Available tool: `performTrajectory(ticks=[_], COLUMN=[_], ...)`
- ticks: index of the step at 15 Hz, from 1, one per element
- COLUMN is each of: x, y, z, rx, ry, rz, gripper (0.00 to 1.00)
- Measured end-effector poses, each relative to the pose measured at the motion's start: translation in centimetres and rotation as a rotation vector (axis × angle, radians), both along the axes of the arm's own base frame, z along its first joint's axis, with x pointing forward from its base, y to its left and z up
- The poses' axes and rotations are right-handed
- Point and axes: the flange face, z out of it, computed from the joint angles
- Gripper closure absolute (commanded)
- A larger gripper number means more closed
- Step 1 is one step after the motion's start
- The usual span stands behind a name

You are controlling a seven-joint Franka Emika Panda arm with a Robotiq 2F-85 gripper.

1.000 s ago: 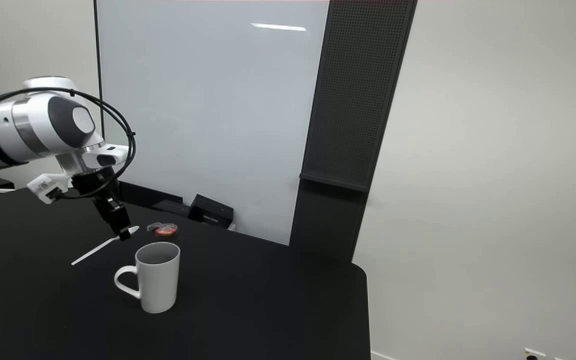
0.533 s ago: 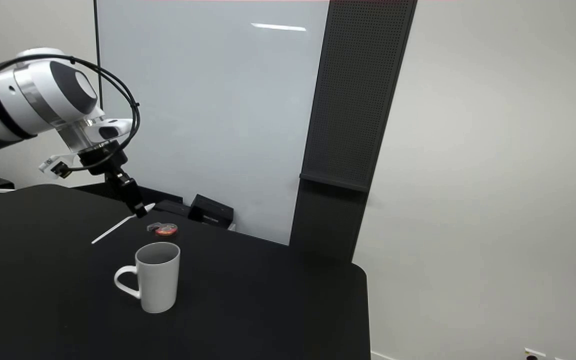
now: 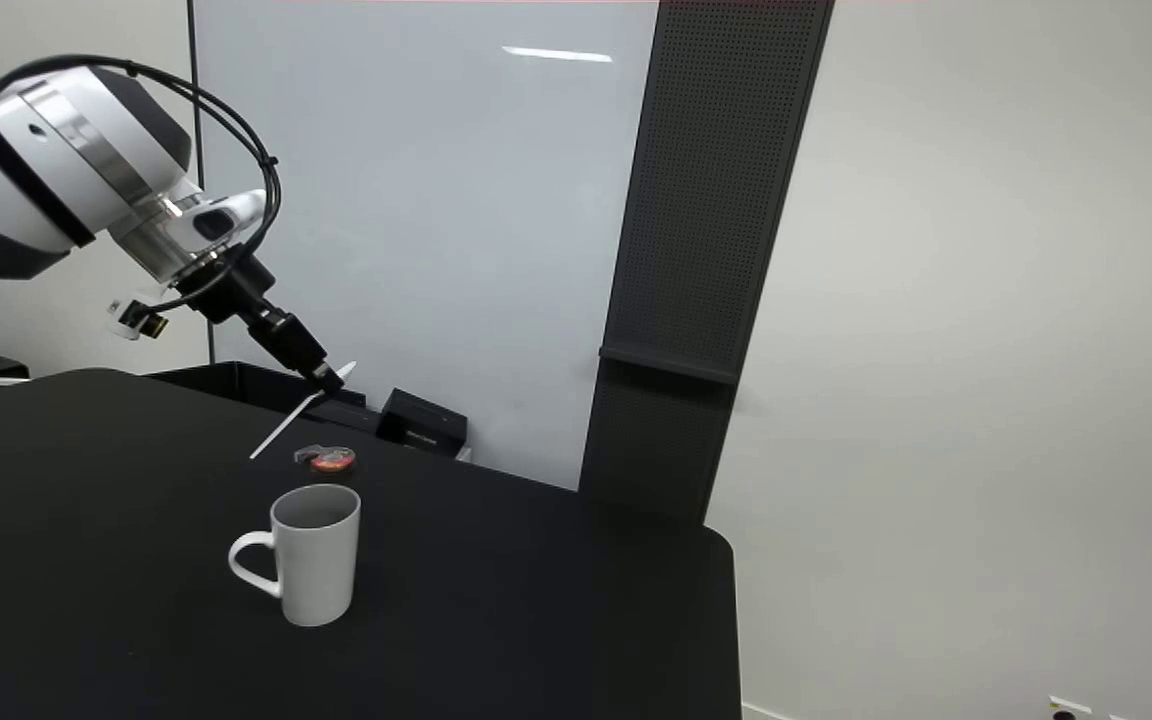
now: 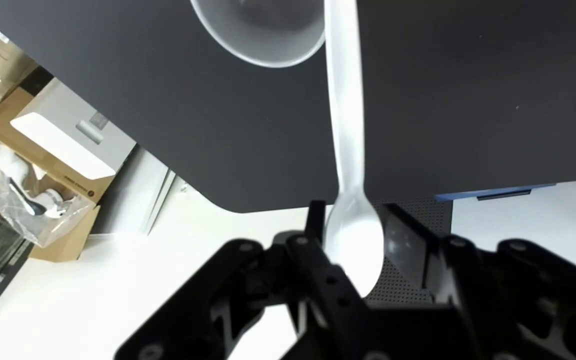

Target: Put the spoon in the mug

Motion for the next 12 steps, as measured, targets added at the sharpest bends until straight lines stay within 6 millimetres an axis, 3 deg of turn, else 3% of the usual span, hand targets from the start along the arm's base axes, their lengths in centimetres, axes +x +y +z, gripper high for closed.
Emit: performTrajectory(ticks=[5, 12], x=[-1.5, -3.8], y=[-2.0, -4.4], z=[-0.3, -3.5], rx=[-0.072, -0.124], ry=[-0.055, -0.135], rz=[-0.016, -0.019], gripper=[0.91, 0.91])
